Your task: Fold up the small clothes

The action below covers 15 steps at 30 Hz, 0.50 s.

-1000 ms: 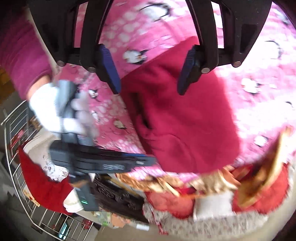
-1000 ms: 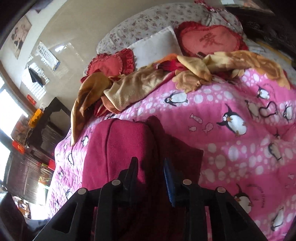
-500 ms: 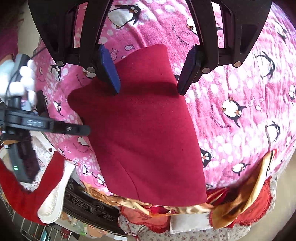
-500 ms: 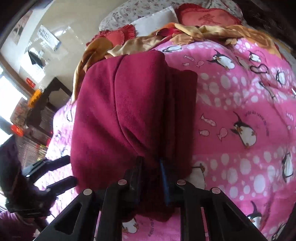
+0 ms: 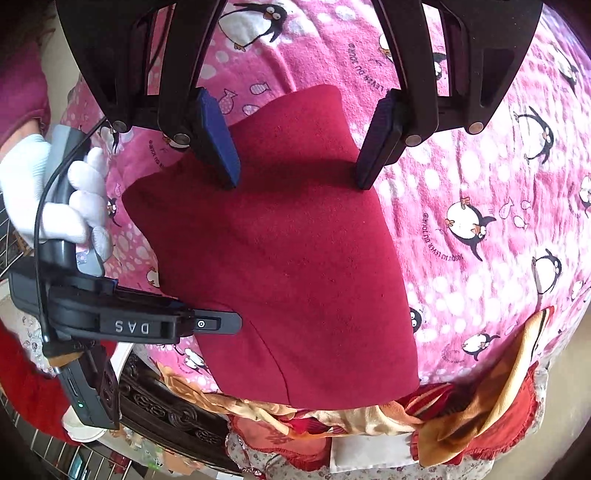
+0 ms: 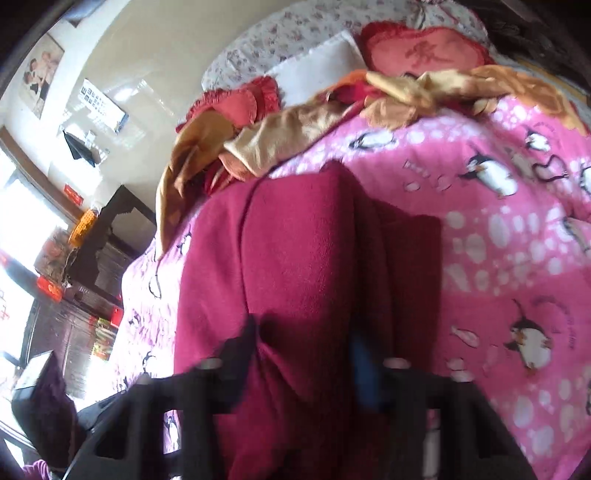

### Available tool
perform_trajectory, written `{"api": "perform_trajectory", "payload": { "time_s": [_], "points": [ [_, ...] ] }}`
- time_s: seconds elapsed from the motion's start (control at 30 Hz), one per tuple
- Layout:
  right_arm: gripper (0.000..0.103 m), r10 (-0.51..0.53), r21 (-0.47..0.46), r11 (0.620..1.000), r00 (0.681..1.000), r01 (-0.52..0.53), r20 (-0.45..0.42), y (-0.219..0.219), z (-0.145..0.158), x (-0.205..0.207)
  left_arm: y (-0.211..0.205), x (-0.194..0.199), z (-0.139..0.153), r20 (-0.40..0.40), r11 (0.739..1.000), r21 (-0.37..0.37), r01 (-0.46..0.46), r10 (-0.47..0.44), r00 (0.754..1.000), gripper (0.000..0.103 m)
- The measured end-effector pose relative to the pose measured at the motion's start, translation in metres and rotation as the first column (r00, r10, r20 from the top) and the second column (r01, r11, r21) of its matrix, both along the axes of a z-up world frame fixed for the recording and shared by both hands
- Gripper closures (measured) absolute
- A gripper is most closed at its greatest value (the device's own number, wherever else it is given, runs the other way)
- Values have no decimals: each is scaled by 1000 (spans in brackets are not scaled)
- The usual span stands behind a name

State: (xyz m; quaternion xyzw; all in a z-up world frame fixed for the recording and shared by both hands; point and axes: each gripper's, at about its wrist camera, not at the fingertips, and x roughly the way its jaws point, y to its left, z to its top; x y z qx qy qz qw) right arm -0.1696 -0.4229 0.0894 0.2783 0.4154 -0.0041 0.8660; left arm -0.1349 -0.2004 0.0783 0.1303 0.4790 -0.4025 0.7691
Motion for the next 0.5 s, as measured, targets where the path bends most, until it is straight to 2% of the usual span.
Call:
{"api": "perform_trajectory", "payload": {
  "time_s": [0.13, 0.23, 0.33, 0.37, 0.5],
  "points": [
    [90, 55, -91, 995, 998, -51, 43, 5, 15, -11, 7, -2, 14, 18, 999, -39, 11, -11, 1000, 39],
    [93, 16, -158, 987, 1000, -13, 19, -11, 20, -26, 2, 3, 13, 35, 999, -38, -7, 8, 999, 39],
    [93, -28, -89, 996, 1000, 29, 11, -25, 6, -26, -8, 8, 1, 29, 1000, -7, -27, 27, 999, 39],
    [93, -37, -91, 995, 999, 37, 9, -24, 5, -25, -9, 8, -1, 26, 1000, 0, -31, 31, 999, 39],
    [90, -34, -113, 993, 999, 36, 23, -12, 30, -36, -8, 11, -5, 29, 999, 5, -38, 38, 999, 39]
  ]
}}
